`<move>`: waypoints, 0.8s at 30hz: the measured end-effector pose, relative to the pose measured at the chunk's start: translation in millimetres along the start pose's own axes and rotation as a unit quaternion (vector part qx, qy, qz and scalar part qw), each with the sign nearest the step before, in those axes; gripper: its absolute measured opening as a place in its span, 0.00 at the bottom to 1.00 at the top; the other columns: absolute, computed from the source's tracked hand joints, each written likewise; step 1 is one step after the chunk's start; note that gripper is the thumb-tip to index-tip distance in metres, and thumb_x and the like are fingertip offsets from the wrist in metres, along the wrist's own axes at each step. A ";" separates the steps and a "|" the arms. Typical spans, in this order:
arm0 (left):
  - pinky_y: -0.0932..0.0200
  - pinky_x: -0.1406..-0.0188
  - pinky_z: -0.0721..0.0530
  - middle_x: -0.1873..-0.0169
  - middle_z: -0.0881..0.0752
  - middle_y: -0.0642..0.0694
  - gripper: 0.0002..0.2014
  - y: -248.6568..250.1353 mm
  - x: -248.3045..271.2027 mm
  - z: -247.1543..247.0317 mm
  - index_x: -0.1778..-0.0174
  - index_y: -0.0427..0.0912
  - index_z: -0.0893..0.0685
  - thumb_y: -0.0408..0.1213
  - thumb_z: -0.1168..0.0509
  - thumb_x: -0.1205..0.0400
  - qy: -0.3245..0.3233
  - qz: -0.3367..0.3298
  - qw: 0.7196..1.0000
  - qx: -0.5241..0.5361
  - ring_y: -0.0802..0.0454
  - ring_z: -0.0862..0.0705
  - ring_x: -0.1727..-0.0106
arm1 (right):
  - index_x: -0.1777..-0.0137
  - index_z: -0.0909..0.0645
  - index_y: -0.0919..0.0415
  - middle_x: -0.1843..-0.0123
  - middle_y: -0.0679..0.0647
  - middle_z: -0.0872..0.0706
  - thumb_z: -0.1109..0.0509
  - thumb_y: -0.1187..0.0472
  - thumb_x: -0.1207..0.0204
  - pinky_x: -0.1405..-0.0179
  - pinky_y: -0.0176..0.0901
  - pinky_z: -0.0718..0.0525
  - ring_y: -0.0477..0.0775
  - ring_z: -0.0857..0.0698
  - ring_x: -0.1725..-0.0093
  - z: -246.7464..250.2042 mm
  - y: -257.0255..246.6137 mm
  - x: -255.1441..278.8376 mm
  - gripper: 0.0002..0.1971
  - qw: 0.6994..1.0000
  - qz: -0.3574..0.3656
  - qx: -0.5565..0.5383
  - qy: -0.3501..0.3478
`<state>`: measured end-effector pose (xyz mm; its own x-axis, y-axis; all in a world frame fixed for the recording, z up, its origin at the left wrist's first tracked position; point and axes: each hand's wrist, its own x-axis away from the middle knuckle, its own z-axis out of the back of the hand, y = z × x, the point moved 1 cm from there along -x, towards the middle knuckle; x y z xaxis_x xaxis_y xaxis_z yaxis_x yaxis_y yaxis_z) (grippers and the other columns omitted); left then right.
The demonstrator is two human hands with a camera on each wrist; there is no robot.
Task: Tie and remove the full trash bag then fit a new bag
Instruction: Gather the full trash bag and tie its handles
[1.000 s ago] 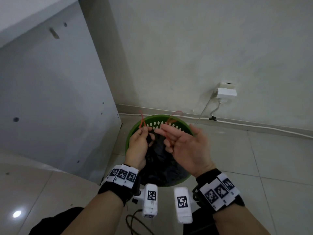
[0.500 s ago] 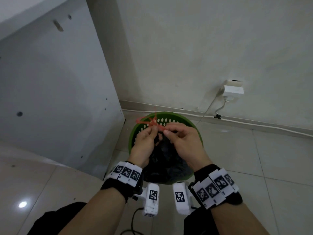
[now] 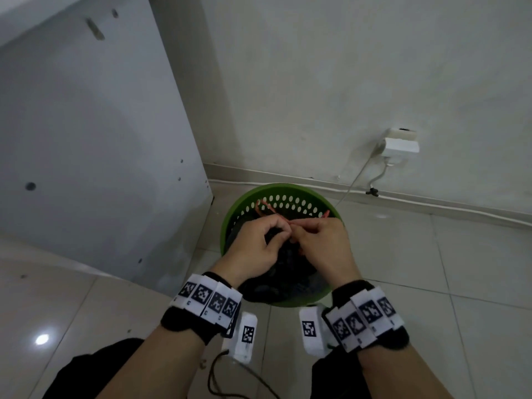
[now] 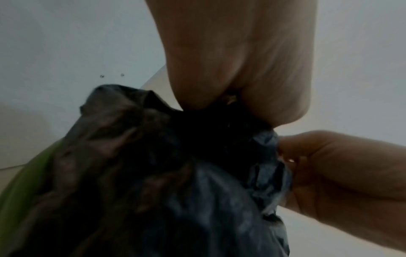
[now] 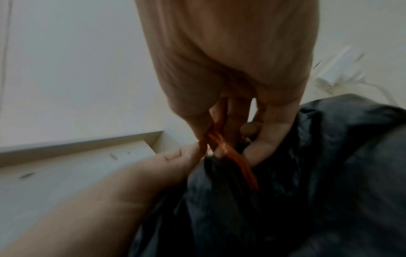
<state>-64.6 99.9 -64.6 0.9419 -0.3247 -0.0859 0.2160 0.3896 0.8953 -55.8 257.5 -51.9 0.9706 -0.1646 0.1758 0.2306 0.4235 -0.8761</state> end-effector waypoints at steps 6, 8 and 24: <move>0.66 0.46 0.18 0.56 0.11 0.53 0.03 6.0 -2.7 -0.6 0.53 0.43 0.12 0.32 0.32 0.18 0.032 -0.081 0.996 -0.003 0.61 0.14 0.50 | 0.59 0.10 0.61 0.71 0.56 0.13 0.36 0.62 0.15 0.56 0.48 0.13 0.51 0.14 0.68 29.6 -4.0 3.6 0.15 0.968 -0.065 -0.098 -0.223; 0.61 0.44 0.16 0.55 0.11 0.53 0.03 6.9 -4.6 -2.9 0.52 0.43 0.12 0.32 0.31 0.18 0.022 -0.072 0.997 0.010 0.59 0.13 0.49 | 0.63 0.15 0.65 0.73 0.56 0.16 0.38 0.62 0.16 0.60 0.46 0.22 0.53 0.19 0.70 32.7 -3.9 5.6 0.16 0.940 -0.084 -0.172 -0.281; 0.50 0.38 0.17 0.54 0.09 0.53 0.10 19.6 2.1 17.8 0.62 0.44 0.09 0.45 0.28 0.21 0.106 -0.094 0.990 -0.004 0.54 0.13 0.44 | 0.55 0.14 0.66 0.66 0.59 0.14 0.40 0.61 0.13 0.66 0.42 0.26 0.52 0.21 0.67 25.8 -22.1 2.9 0.15 0.937 -0.085 -0.251 -0.227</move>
<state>-63.0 91.5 -39.5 0.9172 -0.2045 -0.3419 0.3946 0.3472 0.8507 -56.3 270.7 -20.4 0.8786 0.2517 0.4059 0.4339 -0.0656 -0.8985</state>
